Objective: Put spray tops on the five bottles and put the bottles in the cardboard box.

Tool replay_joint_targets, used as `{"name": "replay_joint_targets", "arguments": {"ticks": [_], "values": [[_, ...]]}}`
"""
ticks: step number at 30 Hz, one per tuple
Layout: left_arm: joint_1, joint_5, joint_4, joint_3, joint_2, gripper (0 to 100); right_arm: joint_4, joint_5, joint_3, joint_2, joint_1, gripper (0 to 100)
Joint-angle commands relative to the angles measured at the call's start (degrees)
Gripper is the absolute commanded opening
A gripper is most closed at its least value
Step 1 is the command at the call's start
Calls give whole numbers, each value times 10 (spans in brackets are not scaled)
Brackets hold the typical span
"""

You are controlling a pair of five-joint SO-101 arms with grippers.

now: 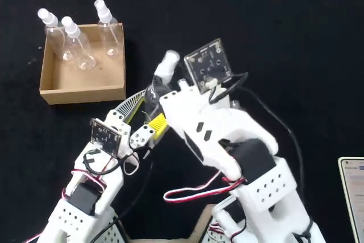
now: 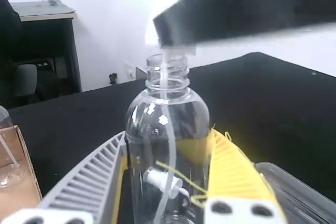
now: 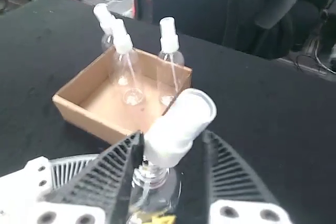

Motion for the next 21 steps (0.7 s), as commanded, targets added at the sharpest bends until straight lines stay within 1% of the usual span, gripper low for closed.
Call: {"name": "replay_joint_targets", "arguments": {"ticks": [1, 4, 6, 9, 13, 18, 21], "values": [[-6, 6, 1, 12, -9, 116, 12, 4, -72, 5, -3, 192], [-6, 6, 1, 12, -9, 116, 13, 4, -105, -14, -3, 182], [-6, 6, 1, 12, -9, 116, 13, 4, -121, -28, -3, 158], [-6, 6, 1, 12, -9, 116, 13, 4, -119, -35, -3, 118], [-6, 6, 1, 12, -9, 116, 4, 4, -105, -34, 2, 92], [-6, 6, 1, 12, -9, 116, -55, 4, -61, -34, 11, 37], [-6, 6, 7, 12, -9, 116, -78, 4, -49, -34, 30, 30]]}}
